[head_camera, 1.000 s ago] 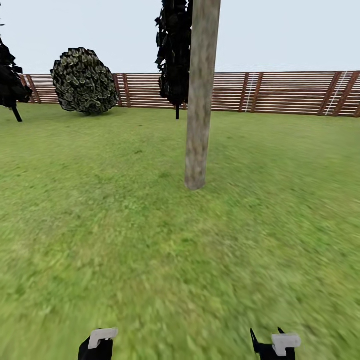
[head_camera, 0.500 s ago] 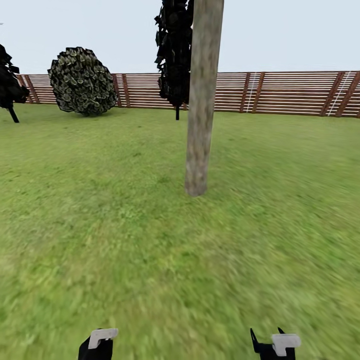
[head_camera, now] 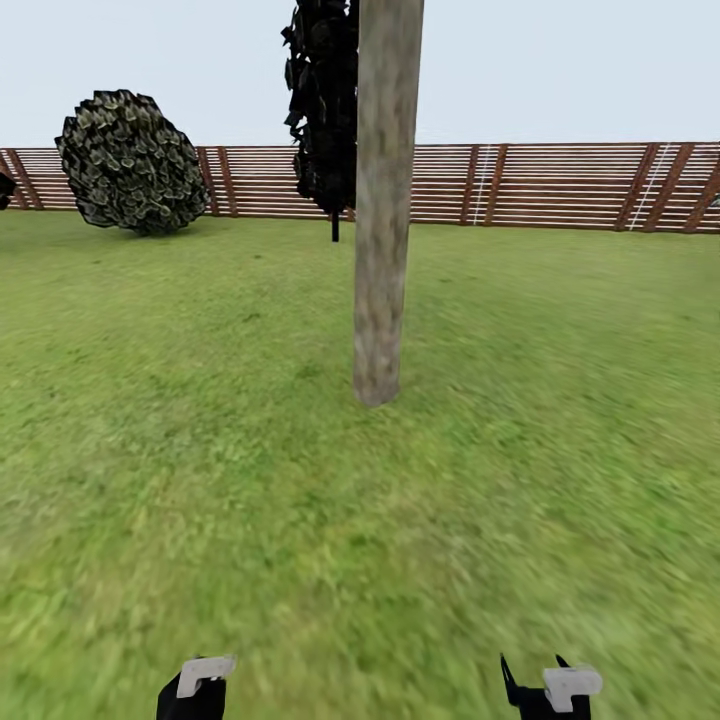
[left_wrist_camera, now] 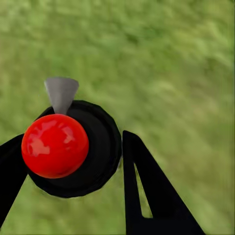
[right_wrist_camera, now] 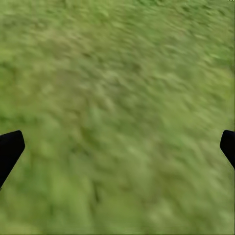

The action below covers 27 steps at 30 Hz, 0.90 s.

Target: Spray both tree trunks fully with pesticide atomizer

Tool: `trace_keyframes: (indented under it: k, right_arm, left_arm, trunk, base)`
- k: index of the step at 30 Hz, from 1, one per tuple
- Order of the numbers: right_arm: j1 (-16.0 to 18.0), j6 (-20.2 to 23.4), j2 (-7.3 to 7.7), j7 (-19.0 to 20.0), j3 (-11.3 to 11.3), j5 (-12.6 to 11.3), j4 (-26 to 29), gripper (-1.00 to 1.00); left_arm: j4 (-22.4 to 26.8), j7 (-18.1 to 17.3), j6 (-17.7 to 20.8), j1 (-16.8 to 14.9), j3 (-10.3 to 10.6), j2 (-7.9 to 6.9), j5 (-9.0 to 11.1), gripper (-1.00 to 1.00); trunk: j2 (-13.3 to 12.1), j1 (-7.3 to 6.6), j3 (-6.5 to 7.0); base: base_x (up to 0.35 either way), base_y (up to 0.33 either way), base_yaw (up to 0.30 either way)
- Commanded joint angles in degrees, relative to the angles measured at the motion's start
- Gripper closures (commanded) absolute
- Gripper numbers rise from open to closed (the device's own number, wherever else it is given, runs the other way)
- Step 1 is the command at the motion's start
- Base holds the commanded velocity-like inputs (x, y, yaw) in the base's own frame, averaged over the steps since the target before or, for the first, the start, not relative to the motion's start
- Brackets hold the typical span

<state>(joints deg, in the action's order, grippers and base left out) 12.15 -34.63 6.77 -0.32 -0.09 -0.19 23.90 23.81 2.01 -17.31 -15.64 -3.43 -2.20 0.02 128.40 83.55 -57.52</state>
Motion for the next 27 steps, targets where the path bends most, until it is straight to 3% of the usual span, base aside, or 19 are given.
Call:
trace_keyframes:
  k: [1,27]
  right_arm:
    - [0.01,0.00,0.00,-0.01,0.00,0.00,0.00,-1.00]
    - [-0.01,0.00,0.04,0.05,0.00,-0.03,0.01,-1.00]
  left_arm:
    - [0.01,0.01,0.00,0.00,0.00,0.00,0.02,1.00]
    - [0.01,0.01,-0.03,0.00,0.00,0.00,0.03,1.00]
  trunk:
    - [0.00,0.00,0.00]
    - [0.00,0.00,0.00]
  base:
    - [0.341,0.000,-0.006]
    - [0.341,0.000,-0.016]
